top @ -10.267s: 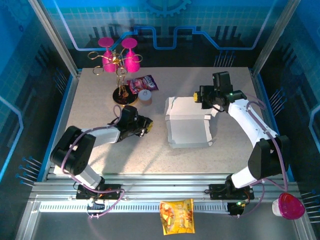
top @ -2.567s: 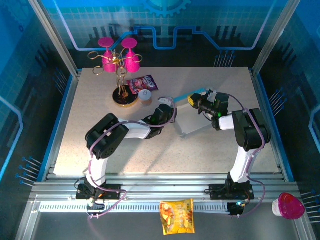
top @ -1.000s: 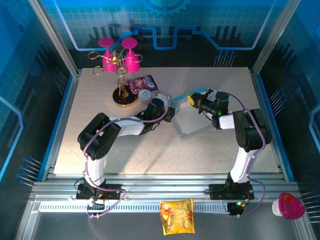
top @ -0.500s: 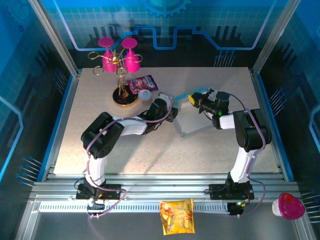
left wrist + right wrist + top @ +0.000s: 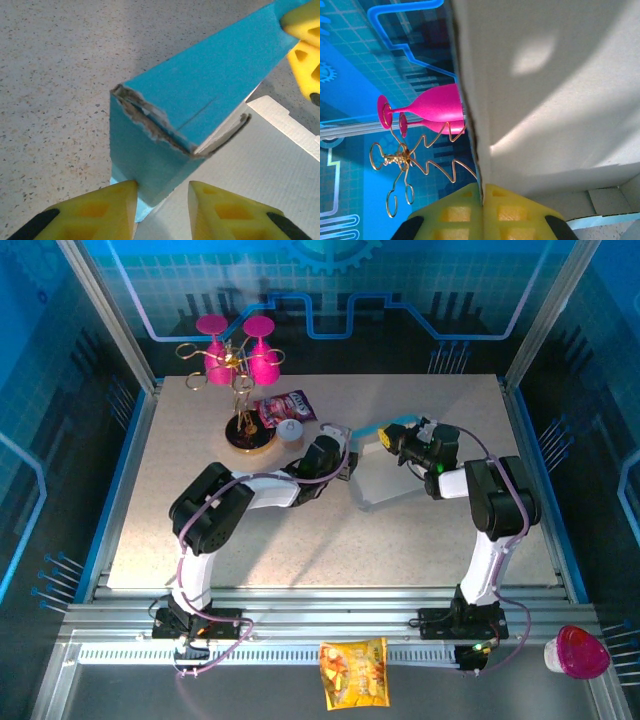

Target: Fold the paper box

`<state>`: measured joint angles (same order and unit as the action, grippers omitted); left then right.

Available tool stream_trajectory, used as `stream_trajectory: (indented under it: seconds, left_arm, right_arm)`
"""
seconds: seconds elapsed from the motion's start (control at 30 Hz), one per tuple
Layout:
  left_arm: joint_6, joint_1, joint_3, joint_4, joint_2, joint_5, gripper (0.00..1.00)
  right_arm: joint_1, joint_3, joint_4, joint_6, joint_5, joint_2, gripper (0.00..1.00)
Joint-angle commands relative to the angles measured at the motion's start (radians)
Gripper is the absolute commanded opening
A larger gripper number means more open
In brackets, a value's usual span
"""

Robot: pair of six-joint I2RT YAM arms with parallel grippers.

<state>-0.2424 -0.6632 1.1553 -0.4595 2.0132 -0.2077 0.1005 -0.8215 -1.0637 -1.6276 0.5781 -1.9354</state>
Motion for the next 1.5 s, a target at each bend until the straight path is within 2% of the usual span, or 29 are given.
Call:
stream_trajectory:
  seconds: [0.0,0.33,1.03,1.2,1.47]
  left_arm:
    - [-0.020,-0.009,0.055,0.017,0.031,-0.041,0.36]
    - [-0.046,-0.017,0.137,0.091,0.070,-0.088,0.34]
    - [-0.078,-0.026,0.204,0.122,0.110,-0.151,0.00]
    - [-0.089,-0.036,0.212,0.149,0.099,-0.193,0.00]
    - [-0.130,-0.061,0.163,0.236,0.022,-0.262,0.00]
  right_arm:
    - [-0.002,0.028,-0.013,-0.013,0.024,-0.031,0.00]
    - [-0.001,0.014,-0.014,-0.024,0.024,-0.036,0.00]
    - [0.013,-0.002,-0.008,-0.054,-0.003,-0.042,0.00]
    - [0.023,0.011,0.002,-0.062,-0.023,-0.027,0.00]
    - [0.076,0.083,-0.026,-0.123,-0.121,0.034,0.00]
